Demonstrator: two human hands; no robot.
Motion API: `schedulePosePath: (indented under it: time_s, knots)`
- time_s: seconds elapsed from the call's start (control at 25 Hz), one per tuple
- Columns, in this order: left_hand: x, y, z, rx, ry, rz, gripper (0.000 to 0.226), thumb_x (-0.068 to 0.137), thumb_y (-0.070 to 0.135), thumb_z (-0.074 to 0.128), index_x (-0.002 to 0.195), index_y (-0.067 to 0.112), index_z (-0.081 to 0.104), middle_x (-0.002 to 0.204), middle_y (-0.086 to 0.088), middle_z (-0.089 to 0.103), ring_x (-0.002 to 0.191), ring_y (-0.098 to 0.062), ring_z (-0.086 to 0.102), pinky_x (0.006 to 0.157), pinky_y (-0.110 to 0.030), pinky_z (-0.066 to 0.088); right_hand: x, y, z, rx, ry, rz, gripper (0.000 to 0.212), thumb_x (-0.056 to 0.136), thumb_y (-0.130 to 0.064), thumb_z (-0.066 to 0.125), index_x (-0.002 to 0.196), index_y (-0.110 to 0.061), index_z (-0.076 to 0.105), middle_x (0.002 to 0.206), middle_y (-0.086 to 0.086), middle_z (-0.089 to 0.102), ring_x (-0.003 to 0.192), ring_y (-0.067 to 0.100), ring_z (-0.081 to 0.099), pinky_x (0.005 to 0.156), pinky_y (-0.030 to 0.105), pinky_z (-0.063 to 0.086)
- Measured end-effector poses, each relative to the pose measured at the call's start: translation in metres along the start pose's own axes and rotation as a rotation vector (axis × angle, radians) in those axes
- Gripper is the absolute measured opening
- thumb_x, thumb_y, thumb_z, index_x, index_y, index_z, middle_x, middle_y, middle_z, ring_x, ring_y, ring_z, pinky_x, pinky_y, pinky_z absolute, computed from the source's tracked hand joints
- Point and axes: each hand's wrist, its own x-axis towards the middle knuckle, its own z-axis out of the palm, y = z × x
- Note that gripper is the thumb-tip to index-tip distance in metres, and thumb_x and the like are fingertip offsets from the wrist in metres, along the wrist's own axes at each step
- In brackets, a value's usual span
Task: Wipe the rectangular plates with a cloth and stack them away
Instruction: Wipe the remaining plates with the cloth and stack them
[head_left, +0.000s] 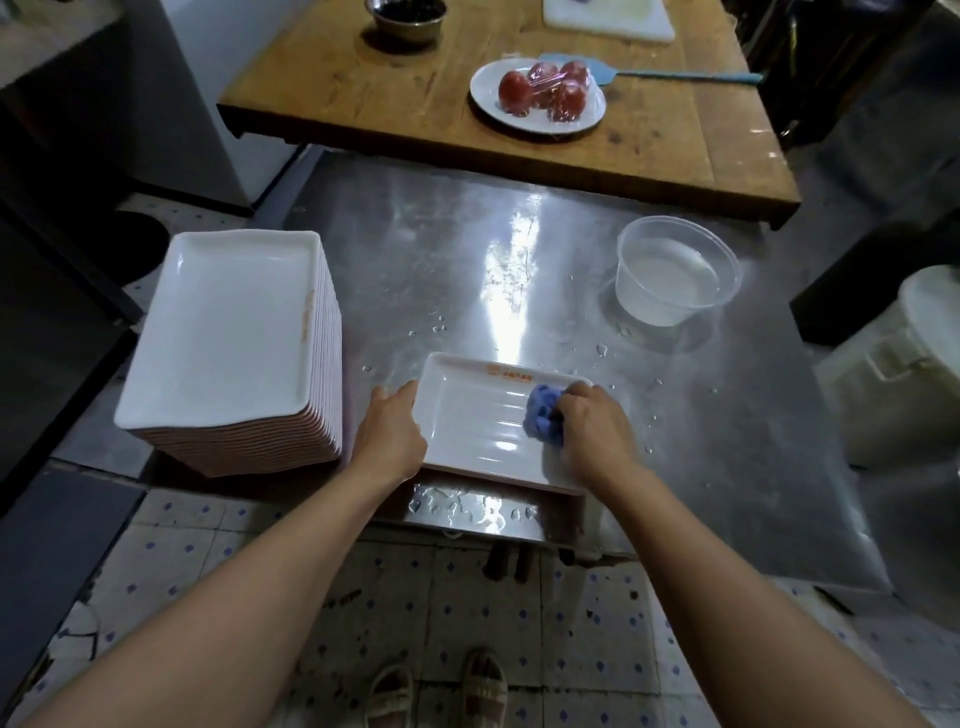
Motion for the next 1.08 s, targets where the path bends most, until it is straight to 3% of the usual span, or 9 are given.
schedulePosePath:
  time_s: [0.24, 0.36, 0.48, 0.64, 0.84, 1.0, 1.08]
  knots:
    - [-0.001, 0.003, 0.003, 0.013, 0.036, -0.007, 0.052, 0.076, -0.006, 0.04, 0.123, 0.013, 0.052, 0.121, -0.016, 0.047, 0.104, -0.038, 0.053, 0.091, -0.044, 0.046, 0.015, -0.008, 0.011, -0.118, 0.012, -0.112, 0.04, 0.093, -0.013, 0.042, 0.132, -0.012, 0.042, 0.128, 0.01, 0.046, 0.112, 0.029, 0.046, 0.083, 0.035, 0.034]
    - [-0.002, 0.007, 0.004, 0.052, 0.053, -0.021, 0.047, 0.077, -0.004, 0.042, 0.121, 0.01, 0.054, 0.118, -0.018, 0.049, 0.101, -0.039, 0.053, 0.089, -0.045, 0.046, 0.006, -0.027, 0.021, -0.06, 0.0, -0.257, 0.037, 0.093, -0.018, 0.04, 0.129, -0.014, 0.047, 0.132, 0.007, 0.045, 0.114, 0.027, 0.044, 0.09, 0.034, 0.026]
    - [-0.004, 0.01, 0.003, 0.082, 0.079, -0.051, 0.046, 0.078, -0.002, 0.043, 0.121, 0.011, 0.053, 0.118, -0.019, 0.049, 0.101, -0.039, 0.053, 0.087, -0.044, 0.047, -0.013, -0.024, 0.018, 0.04, -0.032, -0.313, 0.036, 0.092, -0.015, 0.043, 0.126, -0.017, 0.054, 0.13, 0.004, 0.047, 0.112, 0.025, 0.043, 0.09, 0.031, 0.03]
    - [-0.007, 0.013, 0.004, 0.063, 0.086, -0.045, 0.055, 0.077, -0.004, 0.041, 0.129, 0.014, 0.048, 0.118, -0.02, 0.048, 0.102, -0.039, 0.052, 0.087, -0.044, 0.047, -0.042, 0.002, 0.002, 0.035, -0.102, -0.244, 0.03, 0.092, -0.014, 0.044, 0.116, -0.019, 0.062, 0.119, 0.002, 0.053, 0.108, 0.024, 0.046, 0.087, 0.034, 0.029]
    - [-0.009, 0.012, 0.006, 0.088, 0.112, -0.057, 0.061, 0.079, -0.002, 0.042, 0.136, 0.021, 0.043, 0.118, -0.019, 0.049, 0.103, -0.038, 0.053, 0.086, -0.04, 0.048, -0.057, 0.021, -0.009, -0.117, -0.107, -0.193, 0.029, 0.095, -0.017, 0.044, 0.118, -0.016, 0.06, 0.124, 0.005, 0.048, 0.114, 0.024, 0.04, 0.092, 0.034, 0.033]
    - [-0.019, 0.017, 0.008, 0.161, 0.161, -0.136, 0.059, 0.085, 0.009, 0.049, 0.139, 0.03, 0.036, 0.119, -0.015, 0.042, 0.107, -0.035, 0.049, 0.085, -0.04, 0.044, -0.066, 0.026, -0.013, 0.13, 0.017, -0.028, 0.025, 0.087, -0.004, 0.054, 0.109, -0.009, 0.065, 0.117, 0.009, 0.053, 0.108, 0.026, 0.047, 0.088, 0.034, 0.044]
    - [-0.03, 0.022, 0.011, 0.245, 0.217, -0.004, 0.052, 0.087, 0.021, 0.057, 0.136, 0.028, 0.041, 0.119, -0.009, 0.041, 0.111, -0.028, 0.042, 0.085, -0.041, 0.043, -0.065, 0.032, -0.019, 0.329, 0.107, 0.067, 0.019, 0.082, 0.001, 0.059, 0.098, -0.005, 0.068, 0.105, 0.012, 0.058, 0.099, 0.028, 0.053, 0.08, 0.035, 0.048]
